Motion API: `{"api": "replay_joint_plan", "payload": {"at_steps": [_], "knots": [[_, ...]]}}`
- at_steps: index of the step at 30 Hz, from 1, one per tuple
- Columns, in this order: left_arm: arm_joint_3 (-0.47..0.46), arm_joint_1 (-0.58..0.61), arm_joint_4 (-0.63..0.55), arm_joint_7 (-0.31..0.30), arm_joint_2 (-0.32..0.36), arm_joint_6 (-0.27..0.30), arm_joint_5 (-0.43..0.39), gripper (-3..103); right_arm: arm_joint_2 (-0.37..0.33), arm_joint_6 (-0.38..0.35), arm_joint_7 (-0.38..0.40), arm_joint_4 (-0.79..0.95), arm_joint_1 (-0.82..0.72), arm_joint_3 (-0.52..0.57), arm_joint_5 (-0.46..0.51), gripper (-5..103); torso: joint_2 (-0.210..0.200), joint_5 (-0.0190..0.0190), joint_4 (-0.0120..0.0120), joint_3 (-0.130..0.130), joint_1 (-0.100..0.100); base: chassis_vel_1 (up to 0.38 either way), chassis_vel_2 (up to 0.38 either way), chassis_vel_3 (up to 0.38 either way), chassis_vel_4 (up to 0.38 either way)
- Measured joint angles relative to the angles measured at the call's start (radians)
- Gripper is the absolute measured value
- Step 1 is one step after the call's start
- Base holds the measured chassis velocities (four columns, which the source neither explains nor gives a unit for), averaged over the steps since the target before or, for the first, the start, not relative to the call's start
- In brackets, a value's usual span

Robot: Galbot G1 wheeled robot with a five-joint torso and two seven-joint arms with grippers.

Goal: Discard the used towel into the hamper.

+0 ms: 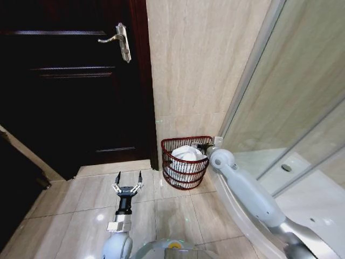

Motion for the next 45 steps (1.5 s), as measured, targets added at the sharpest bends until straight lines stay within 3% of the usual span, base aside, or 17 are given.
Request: {"api": "replay_joint_plan", "payload": {"at_steps": [2, 5, 9, 13, 20, 26, 30, 35, 39, 45], "knots": [[0.0, 0.0, -0.003, 0.0, 0.0, 0.002, -0.002, 100, 0.0, 0.01, -0.02, 0.011, -0.017, 0.017, -0.032, 100, 0.0, 0.0, -0.0001, 0.0, 0.0, 0.0, 0.0, 0.0, 0.0], [-0.001, 0.0, -0.012, 0.001, 0.001, 0.007, -0.012, 100, 0.001, 0.07, -0.12, 0.062, -0.128, 0.096, -0.2, 100, 0.0, 0.0002, -0.0002, 0.0, 0.0, 0.0, 0.0, 0.0, 0.0], [-0.001, 0.001, -0.013, 0.001, 0.001, 0.011, -0.015, 100, 0.008, 0.12, -0.184, 0.094, -0.217, 0.15, -0.31, 100, 0.0, -0.0001, -0.0002, 0.0, 0.0, 0.0, 0.0, 0.0, 0.0], [0.001, 0.002, -0.011, 0.01, 0.001, 0.017, -0.016, 100, 0.042, 0.217, -0.346, 0.143, -0.38, 0.259, -0.49, 100, 0.0, -0.0002, -0.0002, 0.0, 0.0, 0.0, 0.0, 0.0, 0.0], [0.017, -0.004, -0.004, 0.019, -0.003, 0.049, -0.013, 100, 0.132, 0.354, -0.384, 0.178, -0.555, 0.331, -0.683, 100, 0.0, -0.0001, -0.0001, 0.0, 0.0, 0.0, 0.0, 0.0, 0.0], [0.007, -0.022, -0.008, 0.025, 0.001, 0.109, -0.014, 100, 0.211, 0.465, -0.415, 0.176, -0.627, 0.375, -0.767, 100, 0.0, -0.0002, 0.0, 0.0, 0.0, 0.0, 0.0, 0.0, 0.0], [-0.011, -0.041, -0.012, 0.049, 0.011, 0.151, -0.039, 100, 0.29, 0.542, -0.492, 0.172, -0.693, 0.445, -0.809, 100, 0.0, -0.0001, 0.0, 0.0, 0.0, 0.0, 0.0, 0.0, 0.0], [-0.029, -0.051, -0.047, 0.082, 0.041, 0.244, -0.072, 100, 0.39, 0.643, -0.595, 0.203, -0.796, 0.533, -0.886, 100, 0.0, -0.0003, -0.0001, 0.0, 0.0, 0.0, 0.0, 0.0, 0.0], [-0.045, -0.058, -0.054, 0.093, 0.067, 0.275, -0.078, 100, 0.436, 0.692, -0.609, 0.207, -0.854, 0.558, -0.91, 100, 0.0, -0.0001, -0.0001, 0.0, 0.0, 0.0, 0.0, 0.0, 0.0], [-0.05, -0.059, -0.06, 0.095, 0.079, 0.288, -0.1, 100, 0.449, 0.734, -0.593, 0.219, -0.925, 0.576, -0.904, 100, 0.0, -0.0002, -0.0001, 0.0, 0.0, 0.0, 0.0, 0.0, 0.0]]}}
